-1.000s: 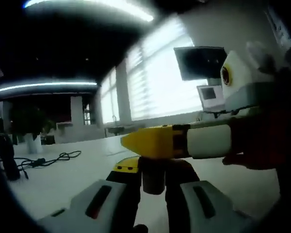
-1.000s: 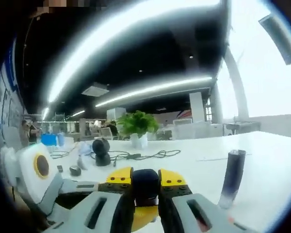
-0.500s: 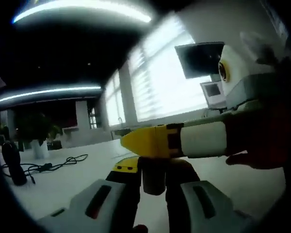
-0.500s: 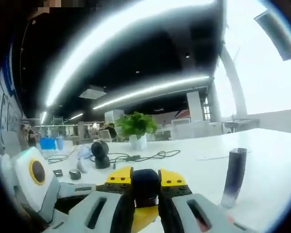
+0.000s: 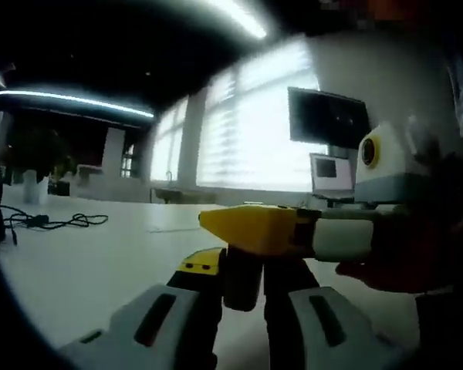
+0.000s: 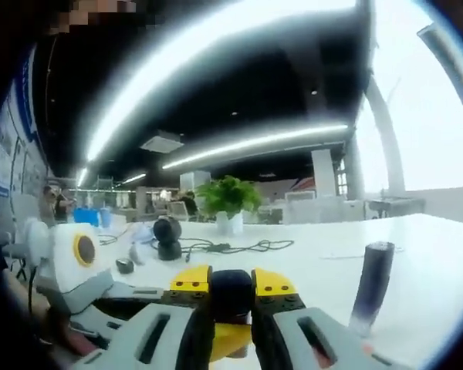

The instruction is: Pick up cosmetic bottle twist off cap place on table pick up cap screw tight cap place on table

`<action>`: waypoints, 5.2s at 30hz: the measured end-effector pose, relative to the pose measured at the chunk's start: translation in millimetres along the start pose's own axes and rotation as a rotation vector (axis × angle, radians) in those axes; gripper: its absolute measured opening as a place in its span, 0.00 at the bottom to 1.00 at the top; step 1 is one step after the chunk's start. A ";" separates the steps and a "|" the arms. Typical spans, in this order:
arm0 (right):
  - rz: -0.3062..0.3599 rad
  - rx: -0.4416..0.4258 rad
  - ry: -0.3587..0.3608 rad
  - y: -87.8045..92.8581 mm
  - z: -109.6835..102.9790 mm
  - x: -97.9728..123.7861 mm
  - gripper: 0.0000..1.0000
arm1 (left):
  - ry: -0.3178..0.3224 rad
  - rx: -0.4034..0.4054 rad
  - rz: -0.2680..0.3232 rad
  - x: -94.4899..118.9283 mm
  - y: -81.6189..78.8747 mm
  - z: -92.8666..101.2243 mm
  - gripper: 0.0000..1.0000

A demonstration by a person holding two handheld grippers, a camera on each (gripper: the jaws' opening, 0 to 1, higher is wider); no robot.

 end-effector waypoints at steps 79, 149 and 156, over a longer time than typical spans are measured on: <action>0.105 0.033 -1.042 -11.1 73.0 93.4 0.12 | 0.672 0.174 -0.170 14.1 21.9 82.2 0.13; 0.017 0.092 -0.793 -8.2 4.1 71.7 0.10 | 0.499 -0.002 -0.140 12.4 18.1 68.9 0.05; 0.025 0.159 -0.690 -9.0 2.0 68.3 0.10 | 0.424 -0.063 -0.117 9.7 15.6 63.7 0.05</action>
Point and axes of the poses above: the point that each gripper's makers call its tool centre point, and the gripper's own axes: x roughly backward along the fingers, z roughly to its right, y roughly out of its underside, the point moved 8 cm from there along x, roughly backward along the fingers, and after that the axes turned 12 degrees about x, right-handed, at the moved point
